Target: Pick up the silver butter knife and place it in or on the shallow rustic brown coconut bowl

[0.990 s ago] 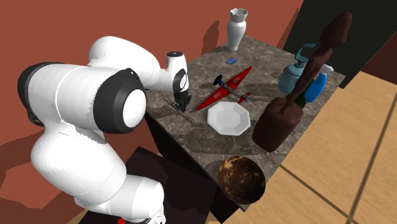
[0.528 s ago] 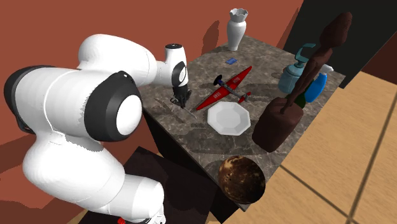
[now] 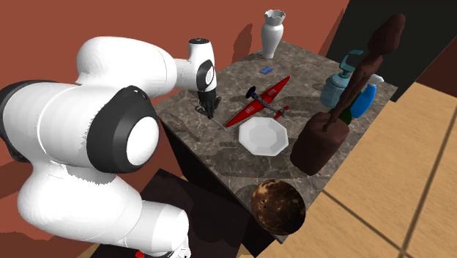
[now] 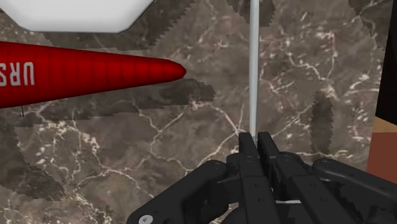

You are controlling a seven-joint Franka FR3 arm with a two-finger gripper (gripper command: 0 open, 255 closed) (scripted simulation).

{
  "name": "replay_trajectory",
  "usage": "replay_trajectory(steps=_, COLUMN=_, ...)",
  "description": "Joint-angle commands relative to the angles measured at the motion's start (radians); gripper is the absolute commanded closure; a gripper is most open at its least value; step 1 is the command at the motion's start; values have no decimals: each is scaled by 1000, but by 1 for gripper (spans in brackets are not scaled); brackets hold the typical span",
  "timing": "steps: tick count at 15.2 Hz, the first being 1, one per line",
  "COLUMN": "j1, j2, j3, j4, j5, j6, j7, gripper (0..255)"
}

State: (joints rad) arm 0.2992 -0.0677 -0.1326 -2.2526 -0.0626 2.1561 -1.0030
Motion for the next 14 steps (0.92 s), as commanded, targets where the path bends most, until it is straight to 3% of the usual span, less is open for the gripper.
replay_trajectory(steps=1, j1=1, j2=-16, j3=1, j4=14, j5=-1, j6=-30, j7=1, gripper=255)
replay_trajectory(steps=9, j1=2, j2=-57, j3=4, j4=79, j5=-3, j6=-136, j7=0, gripper=255)
replay_trajectory(steps=14, j1=-46, j2=-182, j3=-49, j4=-43, j5=-38, j6=-134, j7=-80, gripper=255)
